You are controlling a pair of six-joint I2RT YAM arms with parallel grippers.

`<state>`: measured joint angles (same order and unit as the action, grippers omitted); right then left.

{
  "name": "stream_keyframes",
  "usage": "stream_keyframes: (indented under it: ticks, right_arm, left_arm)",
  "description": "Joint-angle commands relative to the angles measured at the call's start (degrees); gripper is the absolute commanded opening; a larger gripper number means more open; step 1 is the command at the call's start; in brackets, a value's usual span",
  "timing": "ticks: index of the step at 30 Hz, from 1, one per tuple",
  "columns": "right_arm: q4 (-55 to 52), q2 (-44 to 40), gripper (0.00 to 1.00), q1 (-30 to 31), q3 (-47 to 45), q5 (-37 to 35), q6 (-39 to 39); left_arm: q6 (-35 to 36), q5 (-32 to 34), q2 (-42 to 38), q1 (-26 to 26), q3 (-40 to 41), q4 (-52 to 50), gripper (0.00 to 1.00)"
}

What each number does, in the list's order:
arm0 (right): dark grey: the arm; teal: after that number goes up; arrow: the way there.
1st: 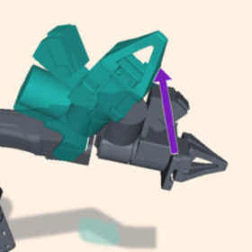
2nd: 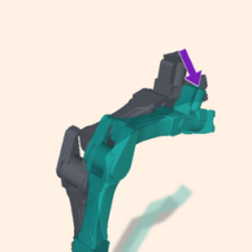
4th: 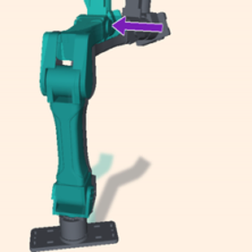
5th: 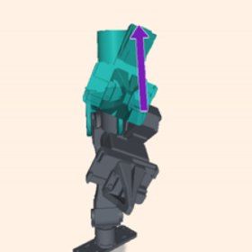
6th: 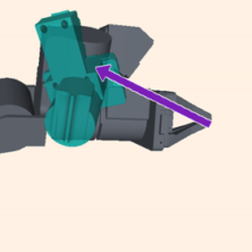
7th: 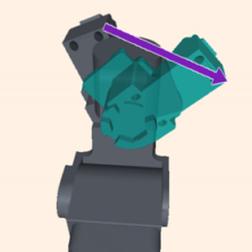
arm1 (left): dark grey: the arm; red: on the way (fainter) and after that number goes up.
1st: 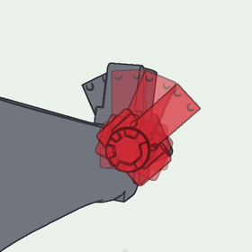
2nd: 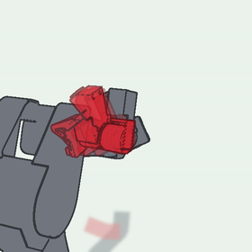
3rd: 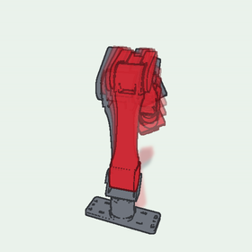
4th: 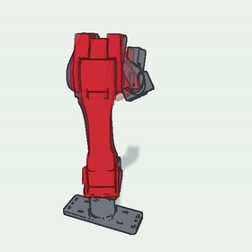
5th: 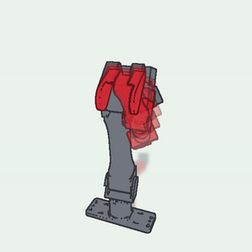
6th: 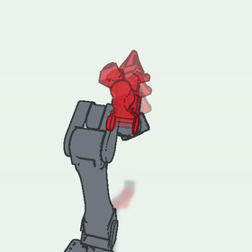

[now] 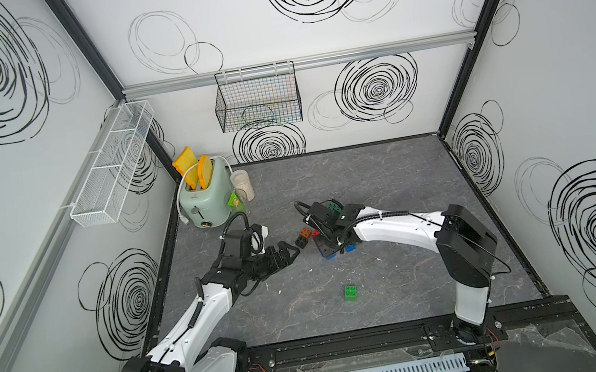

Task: Assemble the letter f with lego
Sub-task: Assemble the lego brick with the lego brick.

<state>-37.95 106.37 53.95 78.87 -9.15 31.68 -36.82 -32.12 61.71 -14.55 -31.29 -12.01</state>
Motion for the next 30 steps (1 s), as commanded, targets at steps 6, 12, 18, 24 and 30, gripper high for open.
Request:
stream_keyframes:
  ticks: [6, 12, 18, 24, 30]
  right_arm:
    - [-8.3, 3.1, 0.44, 0.5, 2.0, 0.1, 0.8]
    - [-8.6, 4.0, 0.47, 0.5, 4.1, -0.4, 0.1]
    - [-9.3, 4.4, 0.52, 0.5, 6.1, -1.3, -0.5]
    - [-7.9, 2.9, 0.58, 0.5, 7.5, -2.4, -1.4]
    - [-7.6, 2.8, 0.62, 0.5, 9.9, -2.0, -2.6]
  left_arm:
    - [0.6, -0.8, -1.0, 0.3, -0.5, 1.4, 0.98]
    - [0.5, -0.7, -1.2, 0.4, -0.3, 1.4, 0.98]
    - [0.6, -0.4, -1.1, 0.4, -0.4, 1.2, 0.98]
    - [0.6, 0.1, -1.1, 0.3, -0.4, 1.0, 0.98]
    - [0.8, 0.6, -1.1, 0.3, -0.5, 0.5, 0.98]
